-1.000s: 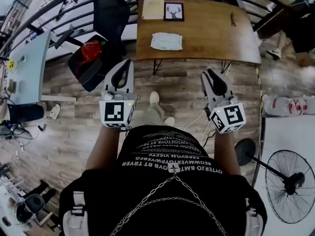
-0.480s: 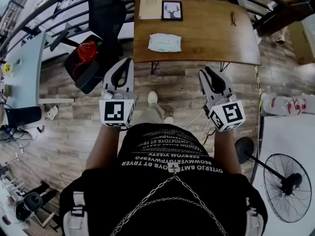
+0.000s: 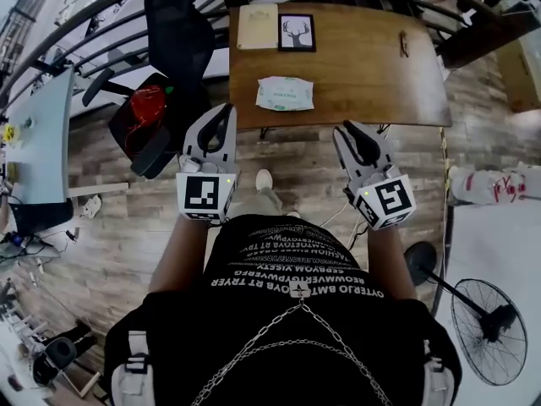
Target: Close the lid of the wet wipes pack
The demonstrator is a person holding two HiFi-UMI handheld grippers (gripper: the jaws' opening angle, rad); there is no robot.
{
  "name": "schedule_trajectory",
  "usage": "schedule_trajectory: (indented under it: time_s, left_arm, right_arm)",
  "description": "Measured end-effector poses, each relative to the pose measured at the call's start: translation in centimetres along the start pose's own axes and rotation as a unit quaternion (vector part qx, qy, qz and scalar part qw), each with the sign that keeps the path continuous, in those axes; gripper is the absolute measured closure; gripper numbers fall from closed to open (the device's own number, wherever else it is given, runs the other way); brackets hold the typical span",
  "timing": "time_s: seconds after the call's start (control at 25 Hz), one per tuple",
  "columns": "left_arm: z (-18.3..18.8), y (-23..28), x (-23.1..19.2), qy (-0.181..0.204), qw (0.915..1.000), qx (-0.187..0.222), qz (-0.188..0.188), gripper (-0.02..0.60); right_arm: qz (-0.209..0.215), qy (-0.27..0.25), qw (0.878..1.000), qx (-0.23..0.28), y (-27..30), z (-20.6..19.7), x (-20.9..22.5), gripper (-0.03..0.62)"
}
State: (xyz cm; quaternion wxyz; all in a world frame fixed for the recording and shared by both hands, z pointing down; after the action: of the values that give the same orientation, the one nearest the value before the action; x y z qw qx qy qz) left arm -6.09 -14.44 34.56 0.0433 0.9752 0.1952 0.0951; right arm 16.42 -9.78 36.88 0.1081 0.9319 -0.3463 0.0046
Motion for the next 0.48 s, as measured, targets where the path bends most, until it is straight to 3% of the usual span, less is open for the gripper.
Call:
schedule_trajectory:
  time_s: [0.28, 0.48]
  left_arm:
    - [0.1, 4.2, -1.8, -0.005, 0.9997, -0.009, -0.021, 0.552]
    - [1.0, 7.2, -3.4, -0.036, 0.9987, 0.0, -0.037, 0.552]
  right_arm:
    - [0.0, 0.0, 1.0, -0.003, 3.9, 1.1, 2.2, 0.526]
    - [-0.004, -0.004, 1.0, -0.003, 6.4, 2.2, 3.3, 0.526]
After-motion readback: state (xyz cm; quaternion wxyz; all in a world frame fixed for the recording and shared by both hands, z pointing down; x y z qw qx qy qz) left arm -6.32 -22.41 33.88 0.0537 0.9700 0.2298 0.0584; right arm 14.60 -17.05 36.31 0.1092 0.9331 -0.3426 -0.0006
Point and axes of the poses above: the fingertips, and each gripper's own axes: y forward along the fingers, x to its right, z out of its top, the point moved 3 cm from there along -y, backward along the fingers, and after that the axes turned 8 degrees about z, right-handed, at the moved point
